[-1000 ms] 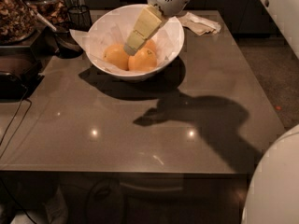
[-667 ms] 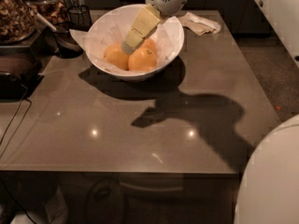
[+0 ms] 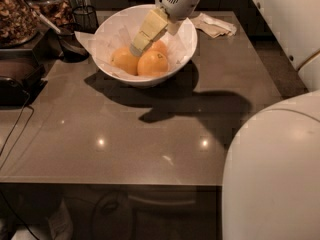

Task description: Pick orange from white bowl

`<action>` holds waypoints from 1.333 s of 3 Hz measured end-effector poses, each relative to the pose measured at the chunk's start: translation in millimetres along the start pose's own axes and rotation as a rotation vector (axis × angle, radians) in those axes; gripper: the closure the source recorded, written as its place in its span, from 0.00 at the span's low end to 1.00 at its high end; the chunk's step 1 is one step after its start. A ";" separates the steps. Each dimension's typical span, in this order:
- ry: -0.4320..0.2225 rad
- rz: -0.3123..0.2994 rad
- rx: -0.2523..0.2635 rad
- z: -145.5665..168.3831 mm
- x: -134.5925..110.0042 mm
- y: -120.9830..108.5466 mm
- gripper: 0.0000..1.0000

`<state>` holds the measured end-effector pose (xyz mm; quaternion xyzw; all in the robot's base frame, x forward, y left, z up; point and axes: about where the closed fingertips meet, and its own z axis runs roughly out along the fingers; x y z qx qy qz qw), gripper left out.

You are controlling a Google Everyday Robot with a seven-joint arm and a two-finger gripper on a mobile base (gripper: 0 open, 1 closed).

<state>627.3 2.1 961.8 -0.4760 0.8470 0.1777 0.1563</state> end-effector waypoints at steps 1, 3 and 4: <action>0.008 0.041 -0.008 6.1 0.2 -5.8 0.12; 0.047 0.089 -0.023 26.3 -0.1 -16.3 0.23; 0.063 0.111 -0.026 35.6 1.1 -22.8 0.27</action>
Offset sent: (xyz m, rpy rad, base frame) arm 0.0065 -0.0034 -0.0255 -0.0359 0.1293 -0.0571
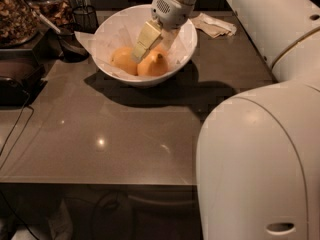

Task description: Pick orange from white bowl

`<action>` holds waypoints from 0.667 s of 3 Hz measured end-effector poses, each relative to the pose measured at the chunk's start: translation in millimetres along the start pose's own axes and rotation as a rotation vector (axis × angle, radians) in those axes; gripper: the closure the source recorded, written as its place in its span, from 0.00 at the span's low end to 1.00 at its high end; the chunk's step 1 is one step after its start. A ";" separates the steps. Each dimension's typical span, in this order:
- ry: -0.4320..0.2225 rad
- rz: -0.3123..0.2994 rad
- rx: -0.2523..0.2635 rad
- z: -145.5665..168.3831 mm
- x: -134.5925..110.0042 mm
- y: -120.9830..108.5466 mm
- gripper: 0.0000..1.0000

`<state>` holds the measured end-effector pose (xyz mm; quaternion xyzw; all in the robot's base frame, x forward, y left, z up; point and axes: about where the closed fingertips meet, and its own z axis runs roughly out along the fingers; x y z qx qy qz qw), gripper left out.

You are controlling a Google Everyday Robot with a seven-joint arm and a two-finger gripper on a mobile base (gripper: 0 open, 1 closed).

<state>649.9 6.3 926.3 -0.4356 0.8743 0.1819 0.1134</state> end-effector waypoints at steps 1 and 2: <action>0.019 0.025 -0.002 10.1 2.6 -6.6 0.33; 0.039 0.048 -0.007 20.1 7.4 -11.6 0.37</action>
Offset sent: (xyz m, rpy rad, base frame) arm -0.0068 -0.0170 -0.0330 -0.0678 0.1125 -0.0357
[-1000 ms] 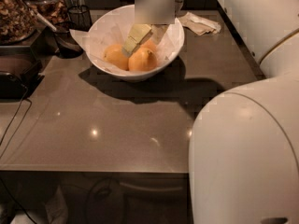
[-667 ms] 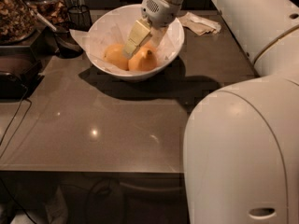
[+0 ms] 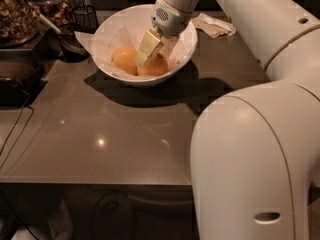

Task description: Pick orange from white bowl

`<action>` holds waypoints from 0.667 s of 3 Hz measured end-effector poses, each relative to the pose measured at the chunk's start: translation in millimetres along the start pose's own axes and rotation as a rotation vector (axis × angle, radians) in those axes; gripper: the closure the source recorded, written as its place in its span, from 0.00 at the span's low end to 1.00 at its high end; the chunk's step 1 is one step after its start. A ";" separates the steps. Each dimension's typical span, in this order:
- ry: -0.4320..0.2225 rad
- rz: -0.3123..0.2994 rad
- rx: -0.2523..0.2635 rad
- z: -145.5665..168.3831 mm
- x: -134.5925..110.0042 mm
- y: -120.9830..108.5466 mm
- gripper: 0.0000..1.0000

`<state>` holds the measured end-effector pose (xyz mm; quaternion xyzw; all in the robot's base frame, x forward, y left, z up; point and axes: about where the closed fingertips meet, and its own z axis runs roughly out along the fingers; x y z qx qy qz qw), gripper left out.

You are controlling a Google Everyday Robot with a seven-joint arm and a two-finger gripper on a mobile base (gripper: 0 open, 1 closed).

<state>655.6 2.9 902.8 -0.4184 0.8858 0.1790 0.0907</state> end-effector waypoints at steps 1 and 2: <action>0.018 0.016 -0.015 11.2 4.3 -3.3 0.42; 0.032 0.027 -0.033 22.4 7.7 -5.9 0.46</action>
Offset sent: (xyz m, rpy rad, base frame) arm -0.0133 -0.0109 -0.0329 -0.0276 0.1184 0.0058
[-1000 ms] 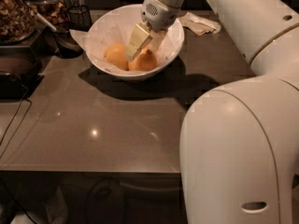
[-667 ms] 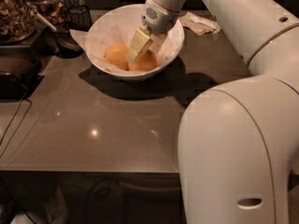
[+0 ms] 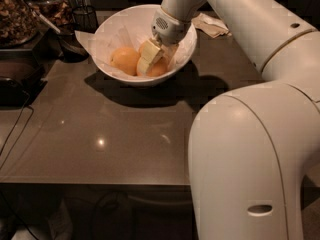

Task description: Pick orange from white bowl

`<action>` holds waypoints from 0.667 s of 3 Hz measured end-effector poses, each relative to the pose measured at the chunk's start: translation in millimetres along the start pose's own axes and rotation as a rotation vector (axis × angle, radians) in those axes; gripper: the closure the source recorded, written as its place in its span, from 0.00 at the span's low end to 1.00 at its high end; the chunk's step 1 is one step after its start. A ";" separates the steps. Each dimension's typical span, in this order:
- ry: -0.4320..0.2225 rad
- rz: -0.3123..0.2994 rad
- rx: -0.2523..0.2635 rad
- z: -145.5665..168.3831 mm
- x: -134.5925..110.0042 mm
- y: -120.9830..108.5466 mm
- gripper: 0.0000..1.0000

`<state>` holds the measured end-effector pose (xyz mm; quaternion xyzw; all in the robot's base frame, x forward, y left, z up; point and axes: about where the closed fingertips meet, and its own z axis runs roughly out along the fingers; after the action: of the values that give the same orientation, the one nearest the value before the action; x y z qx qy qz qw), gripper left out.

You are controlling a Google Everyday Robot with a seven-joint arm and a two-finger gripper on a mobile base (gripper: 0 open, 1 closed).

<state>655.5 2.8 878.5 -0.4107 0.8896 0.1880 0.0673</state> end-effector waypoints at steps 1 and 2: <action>0.010 0.007 -0.015 6.9 1.1 -0.1 0.49; 0.015 0.009 -0.021 9.8 0.8 0.2 0.45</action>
Offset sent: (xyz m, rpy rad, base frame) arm -0.0168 0.0008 -0.0275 -0.0198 0.1098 0.0248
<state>654.5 6.1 869.3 -0.4088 0.8899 0.1947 0.0552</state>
